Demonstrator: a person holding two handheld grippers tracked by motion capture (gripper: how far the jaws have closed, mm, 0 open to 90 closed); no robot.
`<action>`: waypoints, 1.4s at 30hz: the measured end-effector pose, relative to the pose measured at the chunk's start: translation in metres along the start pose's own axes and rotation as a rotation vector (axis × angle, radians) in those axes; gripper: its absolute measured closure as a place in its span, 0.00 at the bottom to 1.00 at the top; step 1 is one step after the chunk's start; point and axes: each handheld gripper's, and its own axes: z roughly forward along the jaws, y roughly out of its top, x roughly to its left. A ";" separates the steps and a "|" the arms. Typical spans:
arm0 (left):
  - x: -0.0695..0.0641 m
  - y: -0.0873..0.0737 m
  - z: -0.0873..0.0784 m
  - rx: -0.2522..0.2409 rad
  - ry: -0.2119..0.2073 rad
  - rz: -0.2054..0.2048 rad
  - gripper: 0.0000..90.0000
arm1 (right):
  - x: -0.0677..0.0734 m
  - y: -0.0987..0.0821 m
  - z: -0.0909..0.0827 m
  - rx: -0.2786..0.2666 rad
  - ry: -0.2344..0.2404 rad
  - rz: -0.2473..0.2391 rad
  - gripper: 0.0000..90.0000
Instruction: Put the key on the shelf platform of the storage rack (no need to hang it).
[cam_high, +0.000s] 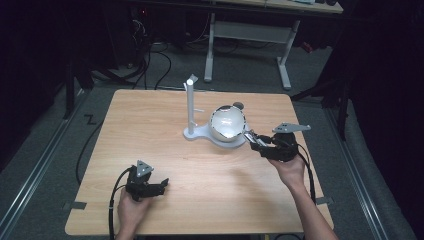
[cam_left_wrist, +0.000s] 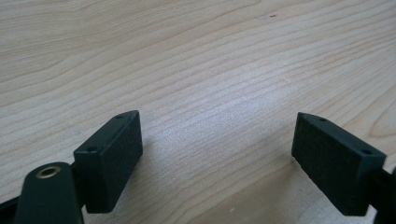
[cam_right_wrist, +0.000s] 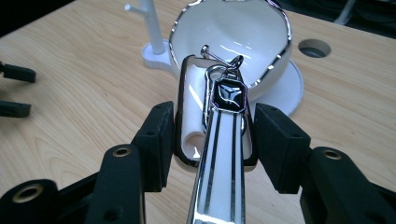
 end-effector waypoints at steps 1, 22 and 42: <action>0.000 0.001 0.000 0.003 -0.003 -0.003 0.19 | 0.000 0.003 0.002 -0.001 -0.007 -0.009 0.56; 0.001 -0.007 0.000 -0.019 0.005 0.056 0.19 | 0.000 0.064 0.046 0.042 -0.018 -0.067 0.56; 0.000 -0.009 -0.002 -0.014 -0.001 0.048 0.20 | -0.002 0.071 0.102 0.154 -0.001 -0.037 0.56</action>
